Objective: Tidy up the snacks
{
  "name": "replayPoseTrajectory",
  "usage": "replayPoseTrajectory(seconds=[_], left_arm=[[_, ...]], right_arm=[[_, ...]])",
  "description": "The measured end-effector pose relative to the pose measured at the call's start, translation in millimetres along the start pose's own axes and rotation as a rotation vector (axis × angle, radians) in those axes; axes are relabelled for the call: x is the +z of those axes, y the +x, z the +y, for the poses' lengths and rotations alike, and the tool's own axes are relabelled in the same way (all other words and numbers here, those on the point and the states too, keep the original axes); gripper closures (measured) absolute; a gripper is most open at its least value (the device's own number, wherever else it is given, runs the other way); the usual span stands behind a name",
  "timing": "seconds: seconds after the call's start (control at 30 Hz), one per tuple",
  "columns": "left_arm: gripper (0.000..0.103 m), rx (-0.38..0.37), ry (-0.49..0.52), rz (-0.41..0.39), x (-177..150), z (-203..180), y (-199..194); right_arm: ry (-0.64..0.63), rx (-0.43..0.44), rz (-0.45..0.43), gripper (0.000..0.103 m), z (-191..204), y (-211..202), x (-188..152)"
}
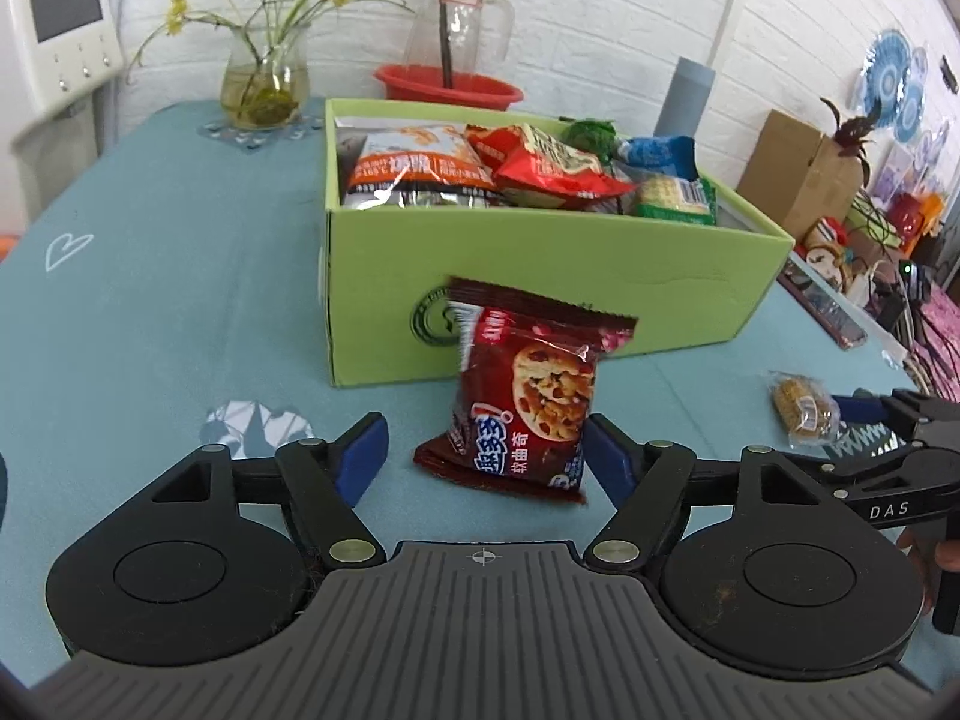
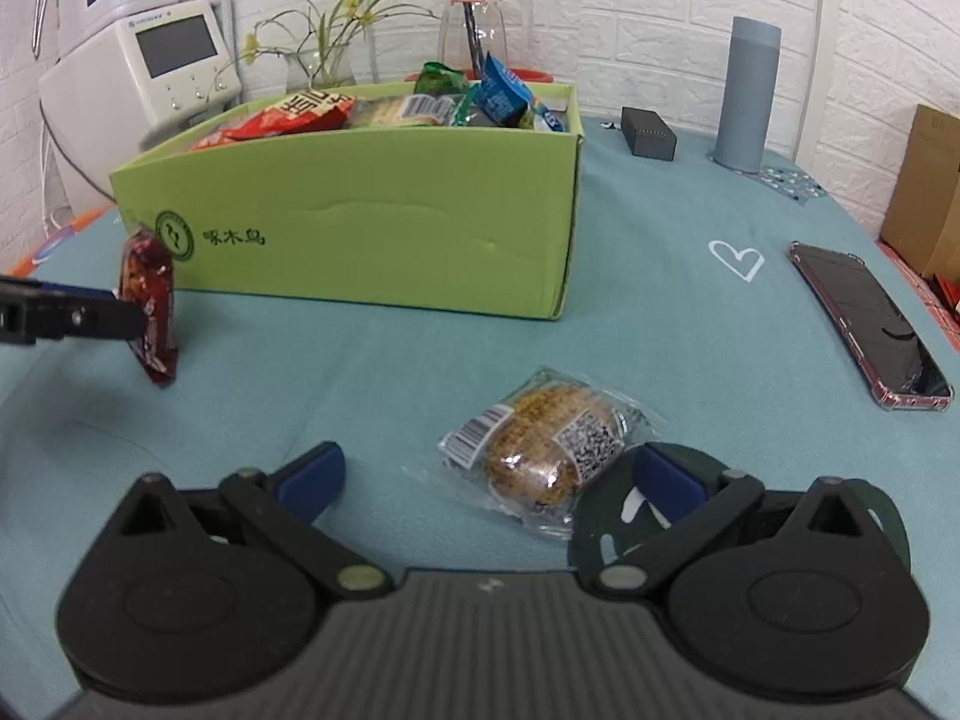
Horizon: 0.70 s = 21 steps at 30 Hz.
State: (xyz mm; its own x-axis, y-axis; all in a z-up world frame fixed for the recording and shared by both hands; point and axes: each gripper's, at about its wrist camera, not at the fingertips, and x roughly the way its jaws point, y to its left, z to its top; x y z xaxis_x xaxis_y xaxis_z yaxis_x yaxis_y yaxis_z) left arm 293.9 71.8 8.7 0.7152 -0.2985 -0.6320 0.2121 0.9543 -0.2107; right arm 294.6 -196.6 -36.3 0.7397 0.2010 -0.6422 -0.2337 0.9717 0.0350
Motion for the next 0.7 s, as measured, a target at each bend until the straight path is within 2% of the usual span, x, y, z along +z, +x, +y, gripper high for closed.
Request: replayPoseTrajectory(seconds=[0.23,0.4,0.43,0.47,0.5,0.53,0.57,0.6,0.7], left_arm=[[0.042,0.011,0.125,0.042,14.1,-12.0,22.4],[0.042,-0.007,0.14,0.07,19.6,-13.8,38.4],[0.042,-0.003,0.143,0.074,19.9,-14.5,41.0],[0.044,0.001,0.146,0.082,20.0,-14.1,44.9],[0.045,0.001,0.144,0.097,20.1,-13.9,49.6],[0.045,0.004,0.146,0.097,19.0,-14.3,50.9],[0.058,0.012,0.156,0.095,18.5,-15.7,50.8],[0.075,0.005,0.166,0.096,18.2,-17.1,49.3],[0.076,-0.058,0.121,0.134,15.7,-14.9,38.6]], right_arm=[[0.118,-0.02,0.004,0.0,-2.5,-4.3,3.4],[0.077,-0.049,0.015,0.005,0.7,-3.1,4.5],[0.054,-0.062,0.014,0.009,1.9,-2.0,4.8],[0.028,-0.082,0.004,0.021,3.1,-1.8,4.7],[0.026,-0.078,-0.006,0.026,1.5,-2.6,5.5],[0.031,-0.081,-0.012,0.041,-1.8,-3.7,7.3],[0.03,-0.082,-0.012,0.06,-4.2,-5.1,8.8],[0.037,-0.074,-0.007,0.062,-5.8,-7.1,8.6],[0.019,-0.053,-0.009,0.063,-3.7,-18.0,0.8]])
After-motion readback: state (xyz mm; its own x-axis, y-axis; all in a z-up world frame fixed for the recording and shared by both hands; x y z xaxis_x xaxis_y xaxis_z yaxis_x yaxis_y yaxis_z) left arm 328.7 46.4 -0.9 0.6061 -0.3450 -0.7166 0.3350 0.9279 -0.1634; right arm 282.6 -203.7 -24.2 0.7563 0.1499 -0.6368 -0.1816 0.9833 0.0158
